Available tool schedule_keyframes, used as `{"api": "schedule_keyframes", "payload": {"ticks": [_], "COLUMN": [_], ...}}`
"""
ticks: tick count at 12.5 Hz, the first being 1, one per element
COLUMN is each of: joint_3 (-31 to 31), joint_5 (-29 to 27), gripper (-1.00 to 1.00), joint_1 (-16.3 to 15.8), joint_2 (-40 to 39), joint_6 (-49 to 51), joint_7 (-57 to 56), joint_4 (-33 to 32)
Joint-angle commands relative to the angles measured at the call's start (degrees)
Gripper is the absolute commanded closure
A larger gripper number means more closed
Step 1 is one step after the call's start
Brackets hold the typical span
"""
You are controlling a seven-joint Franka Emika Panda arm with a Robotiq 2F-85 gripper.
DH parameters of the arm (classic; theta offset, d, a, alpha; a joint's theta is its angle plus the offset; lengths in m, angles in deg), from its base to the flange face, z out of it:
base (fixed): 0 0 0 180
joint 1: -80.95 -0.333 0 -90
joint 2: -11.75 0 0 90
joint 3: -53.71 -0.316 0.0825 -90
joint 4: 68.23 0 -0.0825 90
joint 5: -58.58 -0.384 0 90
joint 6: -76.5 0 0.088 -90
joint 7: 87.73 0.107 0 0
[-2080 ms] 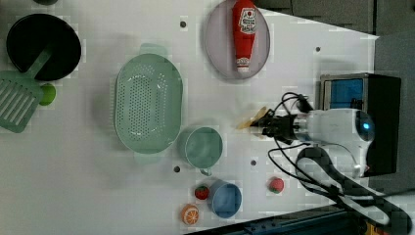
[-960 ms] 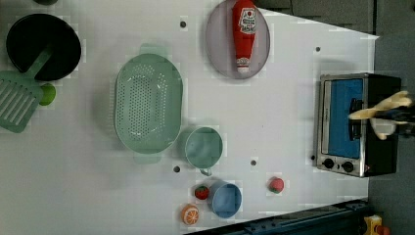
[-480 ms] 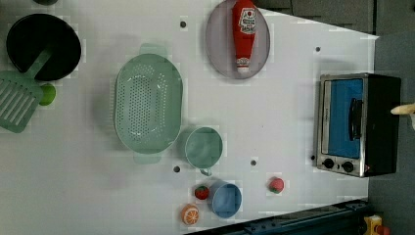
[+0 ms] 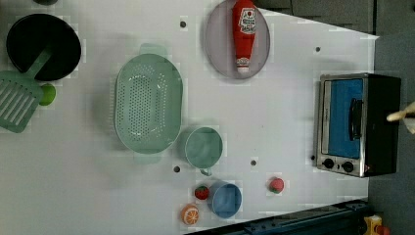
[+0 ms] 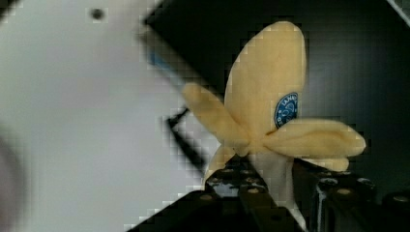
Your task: Pick banana from table and place on oven.
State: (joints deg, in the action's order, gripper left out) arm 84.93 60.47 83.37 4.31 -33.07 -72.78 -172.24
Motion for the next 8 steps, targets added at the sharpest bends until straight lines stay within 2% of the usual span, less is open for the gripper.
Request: {"api": "schedule_keyframes", "payload": {"ticks": [1,3,4,8], "joint_3": [3.91,6.27,6.7,6.63], "joint_5": [-0.43,-0.7,-1.41,-3.54], "gripper": [0.5,0.5,0.43,-0.43], "joint_1": [0.67,0.92,1.25,1.99], "joint_2": [-0.27,-3.11,-4.19,-5.66], "joint_6": [-2.57,-3.99,-5.1,-7.22], "joint_7": [-13.2,-16.78,-17.91,-19.4], "joint_4": [0.89,0.88,0.86,0.35]}}
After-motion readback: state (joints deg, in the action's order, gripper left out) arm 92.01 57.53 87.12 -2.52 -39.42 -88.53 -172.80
